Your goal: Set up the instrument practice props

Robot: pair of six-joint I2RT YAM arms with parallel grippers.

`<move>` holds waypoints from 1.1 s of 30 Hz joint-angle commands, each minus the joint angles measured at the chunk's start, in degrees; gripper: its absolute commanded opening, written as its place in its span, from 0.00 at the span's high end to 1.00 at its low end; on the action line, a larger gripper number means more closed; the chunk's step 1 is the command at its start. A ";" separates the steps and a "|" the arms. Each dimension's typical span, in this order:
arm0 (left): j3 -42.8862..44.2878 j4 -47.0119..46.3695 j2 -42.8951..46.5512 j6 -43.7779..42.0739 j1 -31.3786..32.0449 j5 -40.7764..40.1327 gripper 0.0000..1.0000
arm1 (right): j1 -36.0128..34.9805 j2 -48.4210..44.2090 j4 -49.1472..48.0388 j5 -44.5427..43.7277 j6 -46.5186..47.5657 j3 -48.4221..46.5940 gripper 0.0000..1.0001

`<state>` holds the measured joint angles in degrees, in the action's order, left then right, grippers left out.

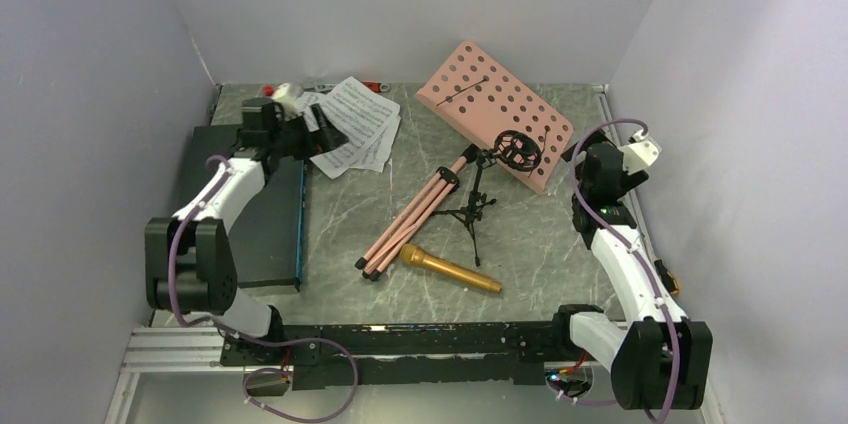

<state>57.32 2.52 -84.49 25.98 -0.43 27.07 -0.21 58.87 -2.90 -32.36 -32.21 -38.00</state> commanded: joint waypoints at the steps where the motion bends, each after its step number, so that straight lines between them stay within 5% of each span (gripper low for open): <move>1: 7.03 6.42 -4.95 -5.44 8.24 6.90 0.07 | 3.99 -2.57 3.83 10.20 -5.77 -0.91 0.00; 9: 12.66 9.96 -16.98 -8.20 18.48 11.17 0.18 | 12.91 3.55 -3.54 38.88 -11.21 5.78 0.00; 17: 15.42 10.30 -23.04 -9.36 24.14 12.06 0.25 | 12.41 10.20 -22.35 61.11 -19.94 14.34 0.01; 33: 15.38 8.99 -27.97 -8.55 27.39 11.34 0.56 | 0.67 31.04 -36.75 63.85 -27.82 11.79 0.12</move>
<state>72.05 12.78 -112.49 17.72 26.24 38.09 2.57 86.96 -33.15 31.00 -58.61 -23.42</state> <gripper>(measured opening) 0.472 0.889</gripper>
